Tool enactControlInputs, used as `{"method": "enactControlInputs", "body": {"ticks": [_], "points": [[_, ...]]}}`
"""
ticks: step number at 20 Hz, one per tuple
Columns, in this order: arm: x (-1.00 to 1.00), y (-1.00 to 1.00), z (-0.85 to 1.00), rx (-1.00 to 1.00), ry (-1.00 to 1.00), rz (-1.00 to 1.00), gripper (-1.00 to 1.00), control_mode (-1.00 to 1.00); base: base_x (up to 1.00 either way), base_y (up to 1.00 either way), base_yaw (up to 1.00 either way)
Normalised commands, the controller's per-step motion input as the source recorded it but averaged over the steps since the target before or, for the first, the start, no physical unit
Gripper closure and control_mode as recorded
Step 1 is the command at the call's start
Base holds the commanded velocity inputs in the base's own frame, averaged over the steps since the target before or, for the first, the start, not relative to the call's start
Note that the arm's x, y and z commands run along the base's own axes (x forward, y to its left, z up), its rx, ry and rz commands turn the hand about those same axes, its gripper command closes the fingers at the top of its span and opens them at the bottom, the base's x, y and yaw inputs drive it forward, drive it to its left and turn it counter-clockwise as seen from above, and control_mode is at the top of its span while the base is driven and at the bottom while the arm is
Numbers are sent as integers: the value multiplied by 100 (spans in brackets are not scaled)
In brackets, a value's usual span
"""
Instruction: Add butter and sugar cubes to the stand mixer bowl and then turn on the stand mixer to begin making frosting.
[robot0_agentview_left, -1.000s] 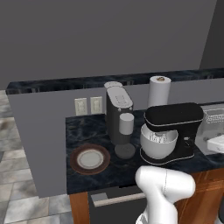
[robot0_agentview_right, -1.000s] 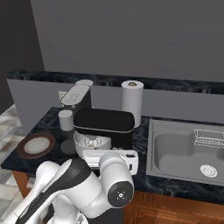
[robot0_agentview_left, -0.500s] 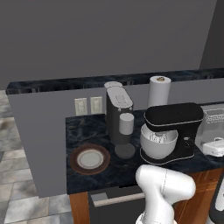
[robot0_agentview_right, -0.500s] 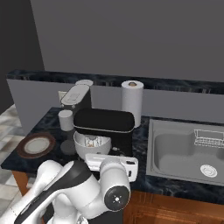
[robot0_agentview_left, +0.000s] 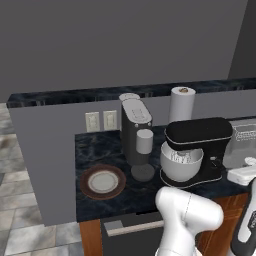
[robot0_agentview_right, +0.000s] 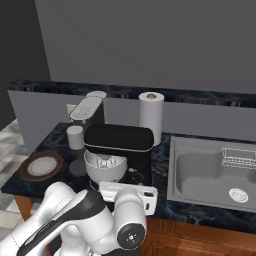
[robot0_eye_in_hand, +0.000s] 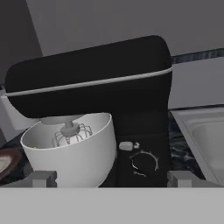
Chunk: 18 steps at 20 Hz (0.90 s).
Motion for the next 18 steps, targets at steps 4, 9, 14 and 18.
{"method": "enactControlInputs", "body": {"ticks": [4,9,14,18], "points": [[20,4,-27,-1,-7,-9,-100,-100,0,0,0],[23,4,-11,0,-4,-12,-100,-100,0,0,0],[13,0,0,-1,-3,-16,-100,-100,0,0,0],[1,0,-5,0,0,-13,-100,-100,0,0,0]]}}
